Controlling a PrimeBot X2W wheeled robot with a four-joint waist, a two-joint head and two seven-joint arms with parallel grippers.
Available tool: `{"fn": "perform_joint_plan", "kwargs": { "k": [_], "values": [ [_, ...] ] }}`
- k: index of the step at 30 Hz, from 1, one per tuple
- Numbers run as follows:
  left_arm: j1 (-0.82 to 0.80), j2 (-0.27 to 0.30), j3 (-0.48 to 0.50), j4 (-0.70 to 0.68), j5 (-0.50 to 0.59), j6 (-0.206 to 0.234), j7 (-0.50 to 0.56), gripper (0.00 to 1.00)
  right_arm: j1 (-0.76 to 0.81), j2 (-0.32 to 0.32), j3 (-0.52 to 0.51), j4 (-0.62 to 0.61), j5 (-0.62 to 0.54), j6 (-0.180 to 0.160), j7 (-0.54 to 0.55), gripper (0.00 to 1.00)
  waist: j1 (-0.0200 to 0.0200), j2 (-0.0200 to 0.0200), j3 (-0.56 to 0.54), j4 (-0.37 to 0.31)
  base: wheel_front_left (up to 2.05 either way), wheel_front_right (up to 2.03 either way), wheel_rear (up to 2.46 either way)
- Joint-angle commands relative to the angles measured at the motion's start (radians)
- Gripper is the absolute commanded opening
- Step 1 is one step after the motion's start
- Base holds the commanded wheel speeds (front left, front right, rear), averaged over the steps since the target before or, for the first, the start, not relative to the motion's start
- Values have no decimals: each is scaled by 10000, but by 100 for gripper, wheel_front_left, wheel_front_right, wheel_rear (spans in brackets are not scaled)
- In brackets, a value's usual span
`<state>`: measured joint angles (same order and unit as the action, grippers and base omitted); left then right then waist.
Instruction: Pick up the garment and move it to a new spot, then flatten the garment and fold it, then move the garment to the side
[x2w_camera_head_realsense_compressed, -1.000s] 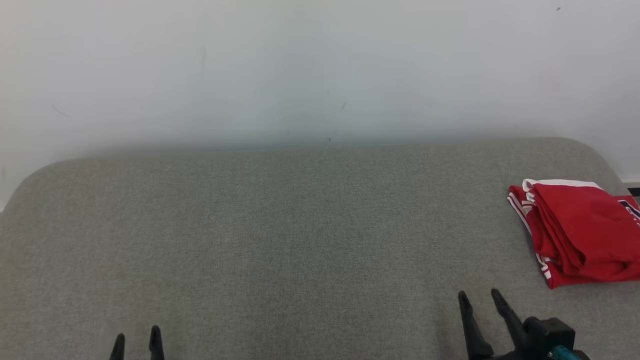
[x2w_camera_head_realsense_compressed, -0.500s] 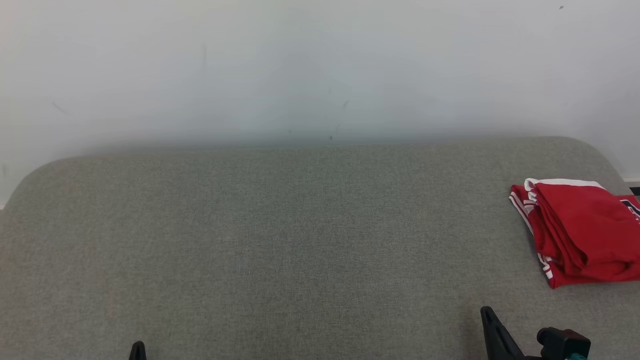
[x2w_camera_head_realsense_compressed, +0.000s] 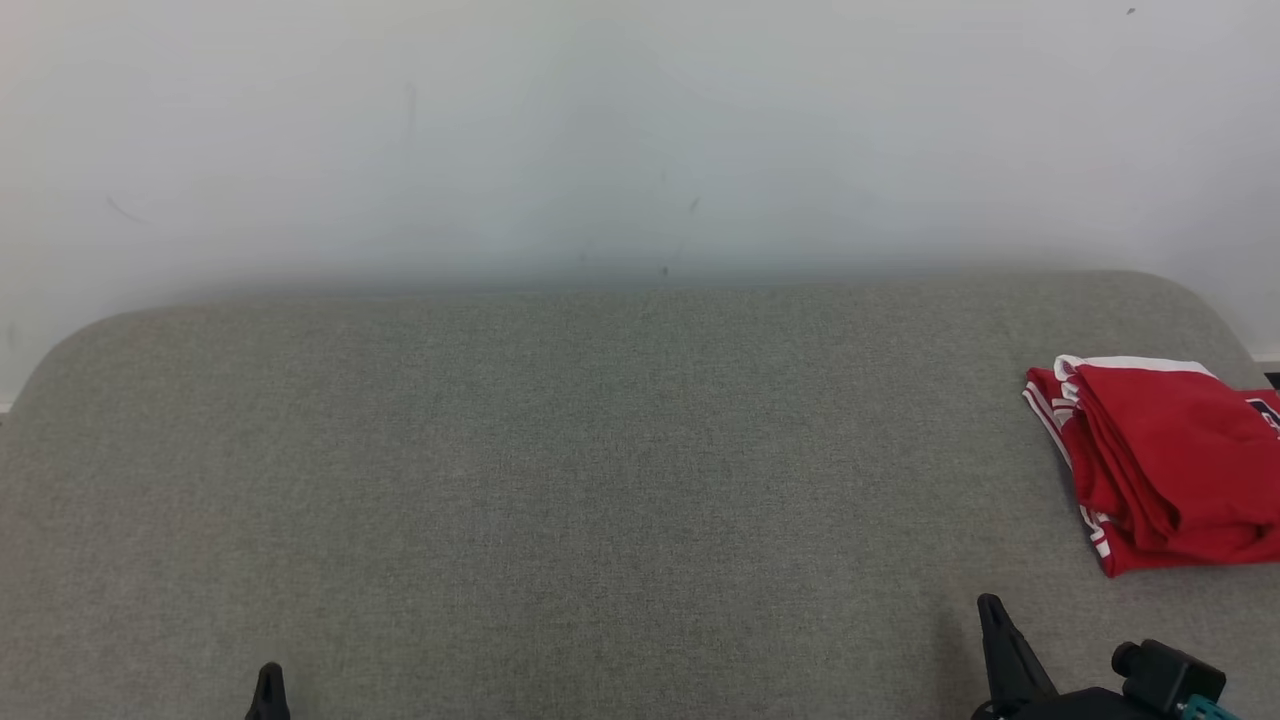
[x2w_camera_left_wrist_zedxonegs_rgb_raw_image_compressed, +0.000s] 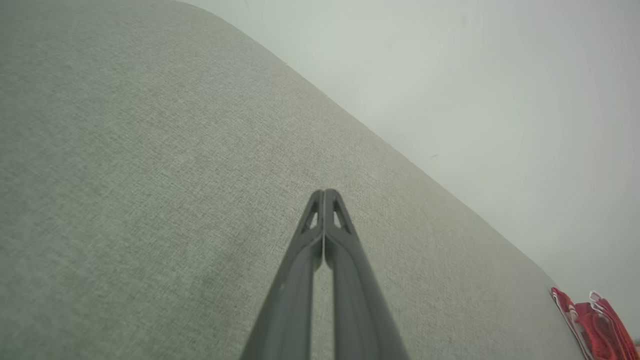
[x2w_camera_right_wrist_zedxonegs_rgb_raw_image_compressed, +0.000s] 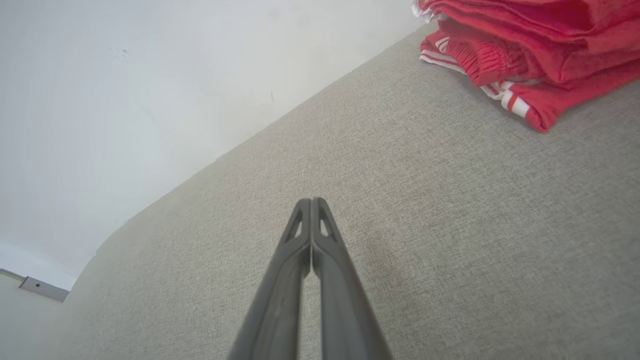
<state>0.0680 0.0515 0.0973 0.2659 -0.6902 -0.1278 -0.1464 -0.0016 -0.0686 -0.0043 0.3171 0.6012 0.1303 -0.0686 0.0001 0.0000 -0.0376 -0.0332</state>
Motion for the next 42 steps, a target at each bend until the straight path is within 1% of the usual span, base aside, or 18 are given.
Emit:
{"fn": "perform_joint_plan", "kwargs": {
  "k": [1, 22, 42],
  "values": [
    [-325, 28, 32, -187, -344, -12, 81, 0, -284, 14, -71, -151, 379, 3, 68, 0, -1, 0, 5, 4, 0, 0, 0],
    [-753, 18, 102, -214, -2972, -21, 810, 0, -576, 69, -356, -285, 3262, 4, 602, 0, -1, 0, 98, 74, 0, 0, 0],
    [-1071, 10, 154, -240, -4905, -27, 1362, 0, -815, 106, -564, -378, 5383, 6, 1002, 0, -1, 0, 182, 137, 0, 0, 0]
  ]
}}
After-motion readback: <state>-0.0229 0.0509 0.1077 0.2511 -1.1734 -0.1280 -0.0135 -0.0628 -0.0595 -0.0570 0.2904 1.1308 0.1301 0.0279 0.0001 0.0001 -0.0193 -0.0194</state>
